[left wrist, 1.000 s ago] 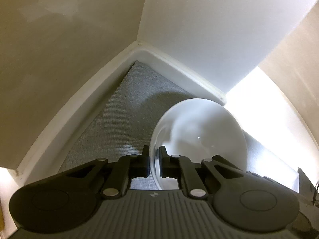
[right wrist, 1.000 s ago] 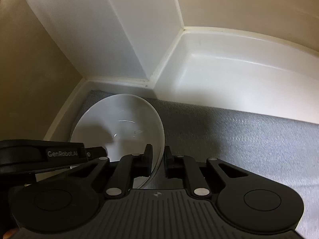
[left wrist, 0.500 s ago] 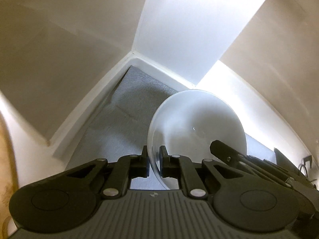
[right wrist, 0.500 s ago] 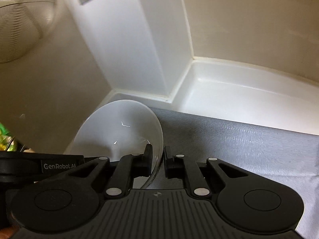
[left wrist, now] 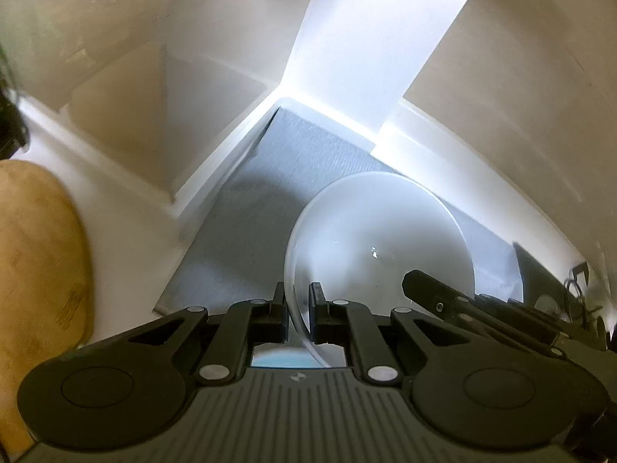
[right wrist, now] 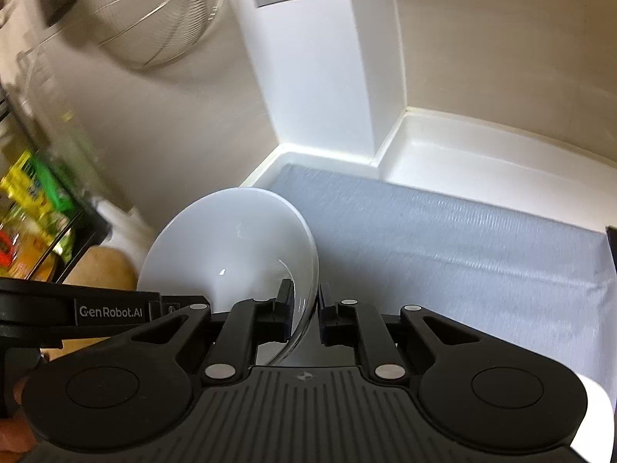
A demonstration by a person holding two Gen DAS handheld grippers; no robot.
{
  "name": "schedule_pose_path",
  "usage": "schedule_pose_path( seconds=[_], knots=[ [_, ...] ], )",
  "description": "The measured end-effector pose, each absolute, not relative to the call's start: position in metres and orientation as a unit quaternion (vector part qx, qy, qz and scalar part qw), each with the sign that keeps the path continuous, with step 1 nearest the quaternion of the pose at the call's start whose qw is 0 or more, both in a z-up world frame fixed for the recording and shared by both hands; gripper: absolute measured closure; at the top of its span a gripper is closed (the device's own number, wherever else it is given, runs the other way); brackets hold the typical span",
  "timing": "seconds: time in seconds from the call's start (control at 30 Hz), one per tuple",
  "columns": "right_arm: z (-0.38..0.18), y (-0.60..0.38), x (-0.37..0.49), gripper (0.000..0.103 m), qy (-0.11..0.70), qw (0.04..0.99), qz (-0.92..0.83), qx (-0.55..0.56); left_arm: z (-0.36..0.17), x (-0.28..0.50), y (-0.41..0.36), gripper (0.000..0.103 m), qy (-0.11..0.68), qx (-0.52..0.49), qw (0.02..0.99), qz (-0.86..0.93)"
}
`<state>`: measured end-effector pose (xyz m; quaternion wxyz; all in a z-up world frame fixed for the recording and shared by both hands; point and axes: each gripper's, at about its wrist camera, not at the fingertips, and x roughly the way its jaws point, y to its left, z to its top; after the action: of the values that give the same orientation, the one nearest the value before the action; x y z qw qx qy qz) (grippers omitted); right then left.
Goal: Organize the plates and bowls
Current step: 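Lift the blue-banded bowl and carry it over the bowl stack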
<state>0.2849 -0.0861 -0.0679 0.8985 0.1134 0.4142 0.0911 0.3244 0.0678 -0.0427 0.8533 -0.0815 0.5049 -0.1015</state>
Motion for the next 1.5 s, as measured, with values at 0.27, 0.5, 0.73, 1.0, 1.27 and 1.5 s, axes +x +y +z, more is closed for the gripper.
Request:
schedule_pose_path(
  seconds=[0.27, 0.5, 0.73, 1.0, 1.27, 1.5],
  knots=[
    [-0.071, -0.06, 0.24, 0.089, 0.431, 0.891, 0.102, 0.1, -0.047, 0.275, 0.098, 0.093, 0.517, -0.076, 0.846, -0.103],
    [-0.078, -0.047, 0.22, 0.089, 0.449, 0.883, 0.104, 0.09, -0.052, 0.249, 0.111, 0.092, 0.529, -0.07, 0.839, -0.107],
    [-0.085, -0.04, 0.208, 0.089, 0.463, 0.876, 0.109, 0.083, -0.059, 0.231, 0.118, 0.091, 0.539, -0.066, 0.832, -0.11],
    [-0.089, -0.042, 0.205, 0.09, 0.469, 0.872, 0.113, 0.082, -0.063, 0.226, 0.117, 0.09, 0.537, -0.065, 0.833, -0.112],
    [-0.092, -0.046, 0.209, 0.09, 0.47, 0.87, 0.123, 0.088, -0.065, 0.225, 0.123, 0.089, 0.537, -0.084, 0.832, -0.115],
    [-0.091, -0.043, 0.209, 0.09, 0.472, 0.87, 0.123, 0.078, -0.063, 0.229, 0.123, 0.088, 0.539, -0.078, 0.829, -0.125]
  ],
)
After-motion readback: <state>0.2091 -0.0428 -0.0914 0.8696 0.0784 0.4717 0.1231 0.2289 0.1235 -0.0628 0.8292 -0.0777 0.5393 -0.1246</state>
